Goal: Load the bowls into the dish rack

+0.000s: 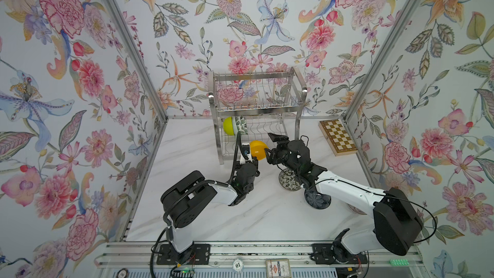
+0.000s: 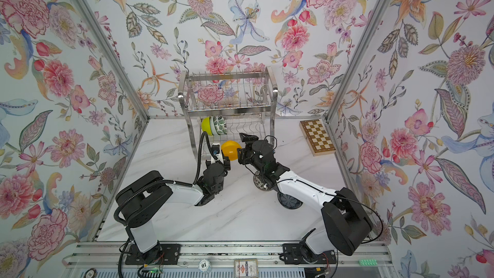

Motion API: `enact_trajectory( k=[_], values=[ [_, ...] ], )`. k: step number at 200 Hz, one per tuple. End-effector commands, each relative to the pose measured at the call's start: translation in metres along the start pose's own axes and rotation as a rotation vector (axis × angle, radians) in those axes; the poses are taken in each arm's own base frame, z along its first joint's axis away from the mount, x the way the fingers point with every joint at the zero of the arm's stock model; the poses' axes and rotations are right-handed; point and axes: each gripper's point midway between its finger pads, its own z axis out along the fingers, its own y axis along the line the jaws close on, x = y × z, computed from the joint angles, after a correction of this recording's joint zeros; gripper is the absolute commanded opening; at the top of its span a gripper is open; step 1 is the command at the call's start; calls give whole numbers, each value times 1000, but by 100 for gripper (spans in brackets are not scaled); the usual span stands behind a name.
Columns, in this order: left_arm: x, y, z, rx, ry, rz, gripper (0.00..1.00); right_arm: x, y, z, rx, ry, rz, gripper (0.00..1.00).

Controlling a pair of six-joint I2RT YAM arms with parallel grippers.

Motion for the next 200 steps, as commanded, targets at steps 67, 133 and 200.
enact_trajectory(
  k=[67, 133, 200],
  values=[
    [-28, -11, -5, -18, -92, -68, 0, 15, 19, 23, -108, 22, 113, 62],
    [-29, -14, -15, -34, -133, -67, 0, 13, 5, 29, -136, 24, 175, 40],
    [-25, -10, -16, -52, -126, -56, 0, 12, 1, 26, -123, 23, 176, 22]
  ],
)
